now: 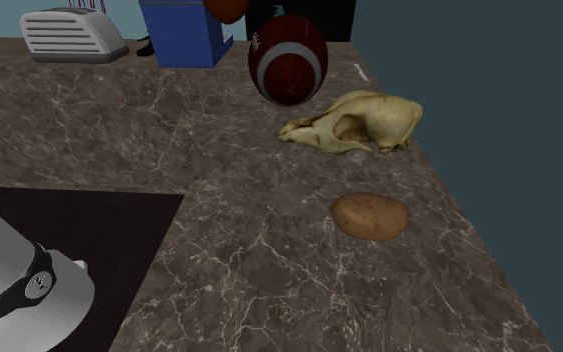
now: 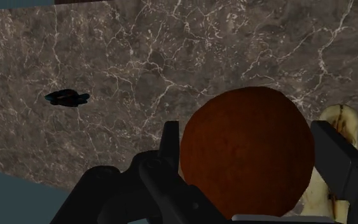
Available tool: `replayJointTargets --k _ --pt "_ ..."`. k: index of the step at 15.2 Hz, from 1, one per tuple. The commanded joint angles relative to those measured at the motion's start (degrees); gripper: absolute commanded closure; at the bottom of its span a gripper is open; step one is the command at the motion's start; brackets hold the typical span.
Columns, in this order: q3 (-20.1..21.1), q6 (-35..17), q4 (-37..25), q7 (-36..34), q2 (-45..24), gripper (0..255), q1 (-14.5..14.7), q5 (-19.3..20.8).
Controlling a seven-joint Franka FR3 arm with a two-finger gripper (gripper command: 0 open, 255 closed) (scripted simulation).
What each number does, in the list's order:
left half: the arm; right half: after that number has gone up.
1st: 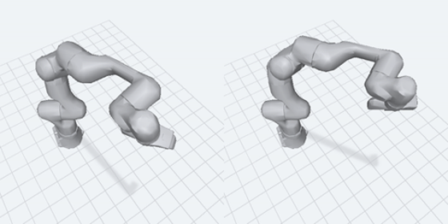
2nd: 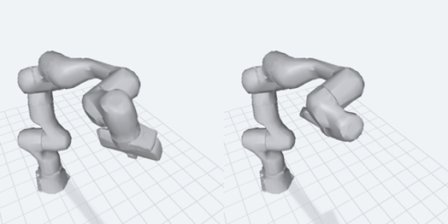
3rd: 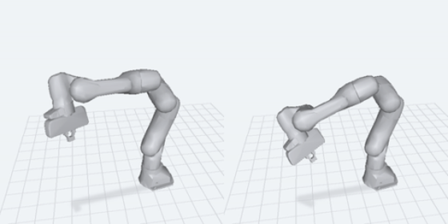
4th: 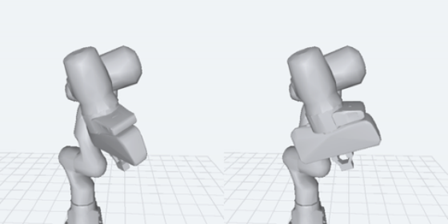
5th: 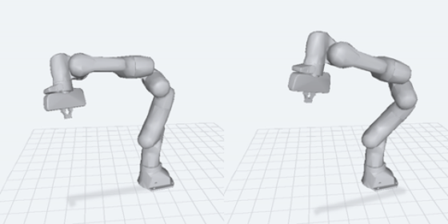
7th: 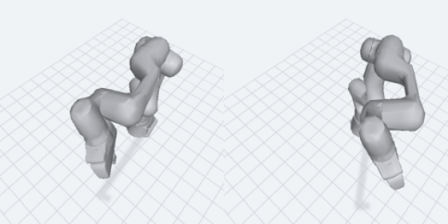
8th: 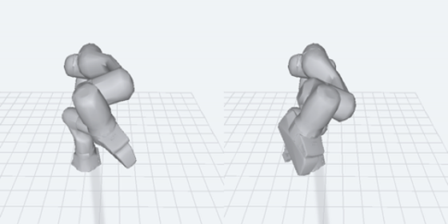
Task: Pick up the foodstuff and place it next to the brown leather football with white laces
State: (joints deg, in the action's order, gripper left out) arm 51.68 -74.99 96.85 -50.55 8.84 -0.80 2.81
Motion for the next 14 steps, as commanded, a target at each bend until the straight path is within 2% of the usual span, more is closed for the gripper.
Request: replayJointTargets --k 1,3,5,7,14 --pt "4.51 1.40 -5.15 -6.15 -7.01 255 0.86 3.54" --pt "7.86 3.44 -10.41 -12.43 -14.65 255 3.86 8.18" --pt "9.06 6.12 -16.41 -18.17 -22.36 255 9.36 13.18" --pt "8.18 8.53 -21.87 -21.66 -27.84 255 15.24 16.72" --pt "8.15 2.01 -13.90 -21.23 -25.57 255 12.32 14.84"
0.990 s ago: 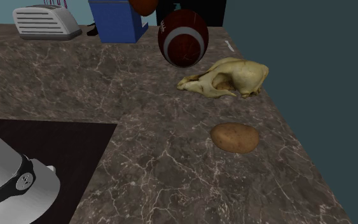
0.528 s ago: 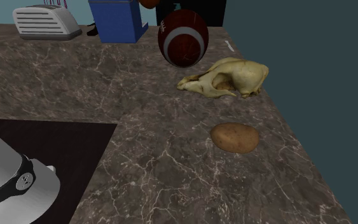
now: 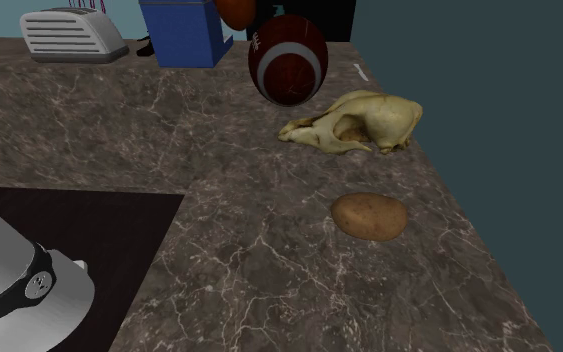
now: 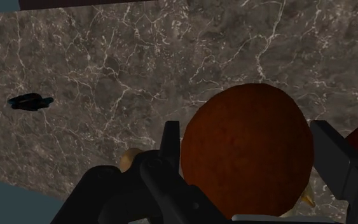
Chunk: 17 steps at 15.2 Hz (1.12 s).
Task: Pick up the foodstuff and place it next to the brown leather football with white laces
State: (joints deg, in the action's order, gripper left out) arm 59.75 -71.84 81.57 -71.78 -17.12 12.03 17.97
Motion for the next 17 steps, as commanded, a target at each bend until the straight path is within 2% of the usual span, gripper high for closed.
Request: replayJointTargets --k 1,17 --pt "0.12 -2.01 2.39 0.02 0.61 255 -0.84 -0.48" --pt "-0.14 -14.49 15.50 -1.00 1.11 255 -3.45 -0.70"
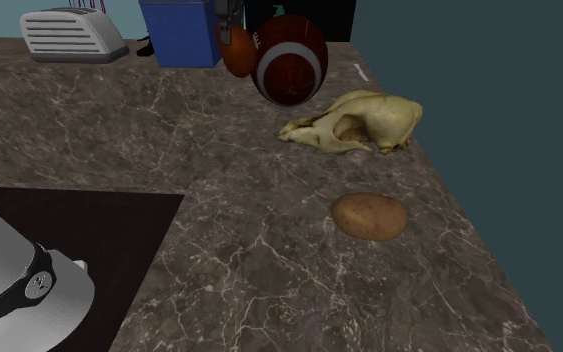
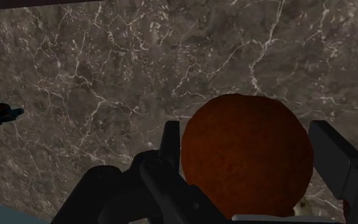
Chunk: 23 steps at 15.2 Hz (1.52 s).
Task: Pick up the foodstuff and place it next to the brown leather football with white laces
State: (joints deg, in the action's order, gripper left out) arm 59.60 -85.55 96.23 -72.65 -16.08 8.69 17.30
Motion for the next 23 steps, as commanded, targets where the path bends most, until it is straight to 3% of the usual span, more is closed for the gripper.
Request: replayJointTargets --k 1,23 --pt "-0.05 -1.50 1.50 -0.29 -0.07 255 -0.15 0.09" --pt "-3.33 -15.38 12.10 -5.32 -6.81 255 1.90 6.00"
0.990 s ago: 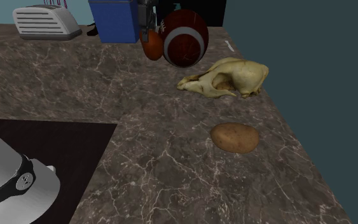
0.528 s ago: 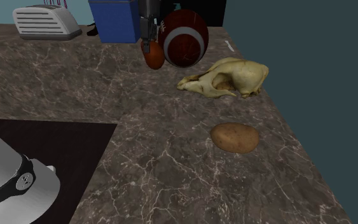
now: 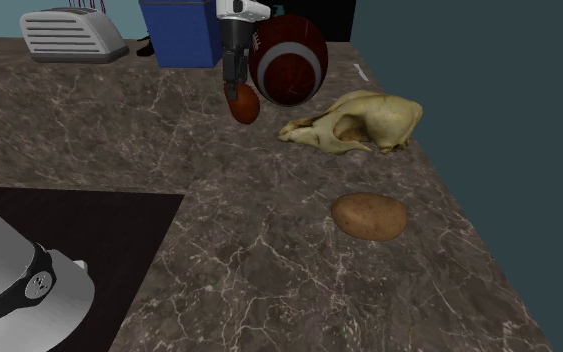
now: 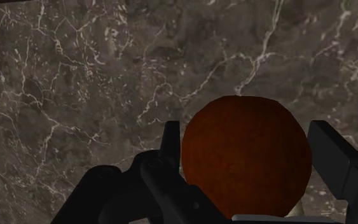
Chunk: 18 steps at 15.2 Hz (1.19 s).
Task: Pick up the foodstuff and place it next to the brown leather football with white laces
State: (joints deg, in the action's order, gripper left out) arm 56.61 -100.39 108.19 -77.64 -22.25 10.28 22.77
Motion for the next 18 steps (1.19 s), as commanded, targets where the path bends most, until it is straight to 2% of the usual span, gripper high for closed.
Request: replayJointTargets --k 1,18 --pt "-0.59 -1.09 0.46 -0.61 -1.08 255 0.50 0.92" --pt "-5.08 -8.66 3.61 -4.95 -8.28 255 3.90 7.17"
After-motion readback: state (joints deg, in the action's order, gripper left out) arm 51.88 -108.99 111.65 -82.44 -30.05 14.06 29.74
